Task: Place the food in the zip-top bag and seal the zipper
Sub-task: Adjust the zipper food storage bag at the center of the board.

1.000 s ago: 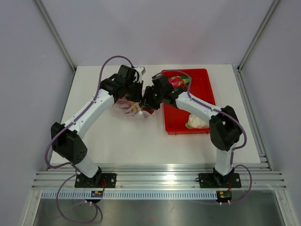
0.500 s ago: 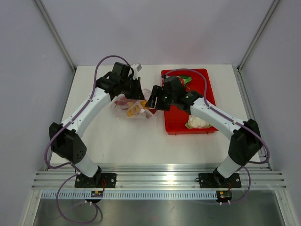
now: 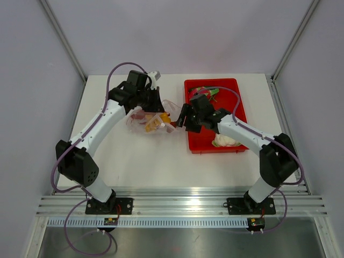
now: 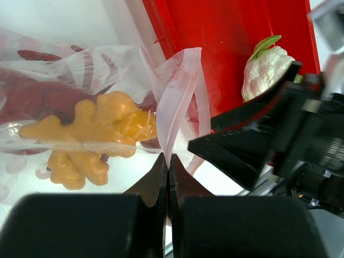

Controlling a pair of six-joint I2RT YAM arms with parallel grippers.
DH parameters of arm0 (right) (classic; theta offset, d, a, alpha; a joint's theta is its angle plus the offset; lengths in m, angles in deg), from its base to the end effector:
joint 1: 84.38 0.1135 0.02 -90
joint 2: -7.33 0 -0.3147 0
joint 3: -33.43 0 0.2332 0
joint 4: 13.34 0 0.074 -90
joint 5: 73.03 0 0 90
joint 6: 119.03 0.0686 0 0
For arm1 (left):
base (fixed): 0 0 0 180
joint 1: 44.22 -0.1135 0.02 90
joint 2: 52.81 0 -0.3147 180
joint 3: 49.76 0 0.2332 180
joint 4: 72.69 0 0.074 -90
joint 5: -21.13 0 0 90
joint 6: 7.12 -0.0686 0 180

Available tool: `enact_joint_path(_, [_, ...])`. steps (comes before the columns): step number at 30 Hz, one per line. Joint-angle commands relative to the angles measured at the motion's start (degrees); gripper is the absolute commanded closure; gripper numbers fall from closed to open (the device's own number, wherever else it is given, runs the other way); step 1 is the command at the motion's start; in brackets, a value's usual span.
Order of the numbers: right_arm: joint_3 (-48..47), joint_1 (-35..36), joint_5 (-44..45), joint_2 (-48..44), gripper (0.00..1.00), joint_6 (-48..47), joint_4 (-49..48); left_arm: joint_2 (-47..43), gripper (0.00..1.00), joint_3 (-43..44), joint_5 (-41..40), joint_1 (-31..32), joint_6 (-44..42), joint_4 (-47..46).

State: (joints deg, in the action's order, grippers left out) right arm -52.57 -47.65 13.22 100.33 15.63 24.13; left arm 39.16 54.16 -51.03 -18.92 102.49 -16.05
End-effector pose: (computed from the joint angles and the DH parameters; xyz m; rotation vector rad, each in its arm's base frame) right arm 0.2935 0.2246 0.2996 0.1374 2.4756 0.7399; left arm 0.3147 -0.1720 0.3783 0.2789 2.4128 -0.7379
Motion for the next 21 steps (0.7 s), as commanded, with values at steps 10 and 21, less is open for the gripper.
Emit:
enact_joint_path(10, [-15.51,-0.17,-1.17,4.48,1.00,-3.42,0.63,-5.39,1.00,4.23,0.44,-3.75,-0.54,-1.40])
enact_joint_path(21, [-37.29,2.20,-7.16,12.73,1.00,-9.16,5.83,-4.34,1.00,21.48,-5.80,-13.52,-3.53,5.20])
